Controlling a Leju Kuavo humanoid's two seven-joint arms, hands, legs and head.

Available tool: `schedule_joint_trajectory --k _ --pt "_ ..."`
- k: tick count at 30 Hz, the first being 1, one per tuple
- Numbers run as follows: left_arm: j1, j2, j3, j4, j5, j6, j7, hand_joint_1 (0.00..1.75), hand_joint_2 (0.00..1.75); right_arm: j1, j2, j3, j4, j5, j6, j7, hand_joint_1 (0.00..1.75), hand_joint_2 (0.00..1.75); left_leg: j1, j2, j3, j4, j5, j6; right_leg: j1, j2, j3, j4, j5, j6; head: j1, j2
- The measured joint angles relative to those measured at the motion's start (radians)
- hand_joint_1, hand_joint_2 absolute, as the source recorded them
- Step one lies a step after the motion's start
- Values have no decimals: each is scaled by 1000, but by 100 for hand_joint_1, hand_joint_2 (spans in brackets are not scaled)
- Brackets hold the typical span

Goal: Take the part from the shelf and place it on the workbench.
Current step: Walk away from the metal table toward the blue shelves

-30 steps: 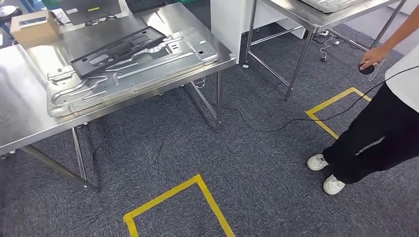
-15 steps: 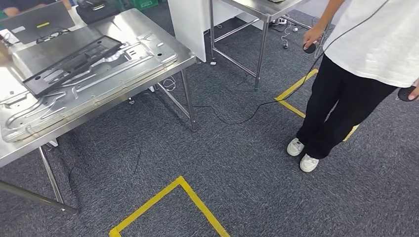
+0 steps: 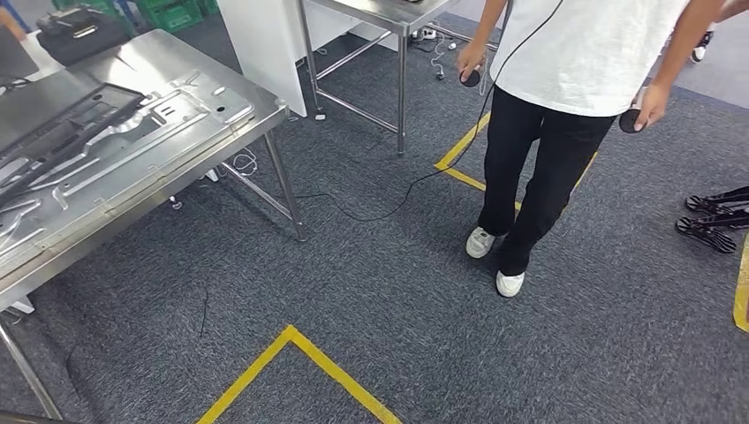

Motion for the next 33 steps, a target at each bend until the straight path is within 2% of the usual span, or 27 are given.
schedule_joint_trajectory --k 1,2,3,4,5,6,8,9,10,11,12,13,14,16,18,19,20,21,22,24,26,27,28,29,30,32,33 --pt "3 0 -2 0 -3 -4 12 0 0 -1 0 0 0 -3 0 -1 0 0 1 16 -1 -2 2 -2 2 -37 -27 62 -40 3 0 0" --pt "8 1 -4 0 -4 -8 22 0 0 -2 0 0 0 -6 0 -1 0 0 -1 31 -4 -2 2 -1 4 -63 -61 137 -84 8 1 0" --pt "12 1 -7 0 -5 -11 31 0 0 -2 0 0 0 -9 0 -1 0 0 -2 48 -7 0 2 -1 3 -73 -90 208 -117 13 0 0" --pt "15 2 -11 0 -5 -13 35 0 0 -3 0 0 0 -11 1 -1 0 0 -2 64 -10 2 2 -1 2 -78 -105 252 -132 17 0 0" --pt "16 2 -15 0 -5 -14 35 0 0 -2 0 0 0 -12 2 -1 0 0 -1 79 -13 4 2 -2 0 -82 -99 256 -126 21 0 0" --pt "15 2 -18 0 -4 -13 29 0 0 -2 0 0 0 -13 3 -1 0 0 1 92 -16 8 2 -2 -1 -88 -70 215 -103 25 0 0" --pt "13 4 -21 0 -1 -9 10 0 0 -2 0 0 1 -16 4 0 0 0 1 112 -19 18 -3 -9 -5 -124 25 61 -44 32 0 0" --pt "13 5 -21 0 -1 -7 1 0 0 -3 0 0 1 -18 4 -1 0 0 0 120 -22 26 -5 -14 -5 -138 61 -4 -23 29 0 0" --pt "12 6 -21 0 -3 -6 -7 0 0 -3 1 0 1 -20 4 -1 0 0 -3 128 -24 32 -7 -19 -5 -148 80 -42 -12 24 0 0" --pt "11 8 -22 0 -5 -6 -12 0 0 -2 2 0 1 -21 5 -2 0 0 -5 135 -27 36 -9 -22 -4 -147 84 -57 -8 16 0 0" --pt "10 9 -24 0 -8 -8 -14 0 0 -1 3 0 2 -22 6 -2 0 0 -4 142 -28 40 -9 -23 -5 -133 80 -57 -4 6 -1 0" --pt "8 10 -25 0 -10 -12 -15 0 0 0 4 0 2 -23 7 -2 0 0 -3 141 -31 45 -13 -26 -5 -124 76 -56 -1 0 -1 0" --pt "5 11 -25 0 -12 -17 -16 0 0 0 4 1 2 -23 7 -1 0 0 1 127 -38 63 -29 -30 -5 -115 73 -56 3 -6 -1 0" --pt "0 15 -26 0 -15 -26 -17 0 0 -3 5 1 3 -24 7 1 0 0 11 82 -79 167 -99 -43 -6 -98 65 -57 11 -18 -1 0" --pt "-3 21 -26 0 -17 -30 -20 0 0 -5 5 1 3 -25 7 2 0 0 17 55 -141 326 -179 -50 -4 -78 56 -56 17 -25 -1 0" --pt "-2 24 -27 0 -18 -31 -21 0 0 -4 6 1 3 -26 7 2 0 0 18 51 -163 381 -198 -49 -3 -65 52 -56 21 -26 -1 0" --pt "-3 25 -27 0 -19 -32 -21 0 0 -4 6 2 3 -27 7 2 0 0 18 48 -166 395 -195 -46 -2 -52 49 -56 24 -26 -1 0" --pt "-3 27 -29 0 -20 -33 -19 0 0 -3 6 2 3 -28 7 2 0 0 16 44 -151 368 -172 -40 -1 -39 47 -56 27 -26 -1 0" --pt "-5 28 -33 0 -21 -34 -15 0 0 -3 6 3 3 -29 7 2 0 0 13 34 -120 306 -136 -33 -2 -25 45 -57 30 -25 -1 0" --pt "-6 33 -41 0 -22 -34 -5 0 0 -5 10 4 3 -34 7 2 0 0 5 -21 -47 150 -59 -12 -5 0 40 -57 37 -20 -1 0" --pt "-2 37 -45 0 -21 -29 2 0 0 -7 14 4 3 -38 6 3 0 0 -2 -66 -13 66 -22 2 -10 27 30 -58 46 -10 -1 0" --pt "1 38 -46 0 -20 -25 4 0 0 -6 14 4 3 -41 6 4 0 0 -4 -67 -11 55 -17 5 -12 41 25 -60 52 -2 -1 0" --pt "2 38 -47 0 -20 -22 6 0 0 -4 14 3 4 -44 4 4 0 0 -1 -53 -7 42 -13 6 -13 48 21 -62 55 3 -1 0" --pt "2 36 -48 0 -21 -21 7 0 0 -2 13 3 4 -46 3 4 0 0 1 -39 -1 28 -10 7 -12 36 15 -58 51 7 -1 0" --pt "2 34 -49 0 -21 -21 7 0 0 -2 11 3 4 -48 1 3 0 0 3 -24 5 11 -6 7 -9 12 2 -36 34 10 0 0" --pt "5 31 -50 0 -22 -22 6 0 0 -5 10 3 4 -52 -1 2 0 0 4 7 7 -5 -2 6 -4 -50 -51 77 -38 13 1 0" --pt "9 29 -51 0 -22 -23 6 0 0 -6 10 3 4 -54 -2 1 0 0 3 22 5 -5 -2 7 -3 -64 -84 154 -77 16 2 0"
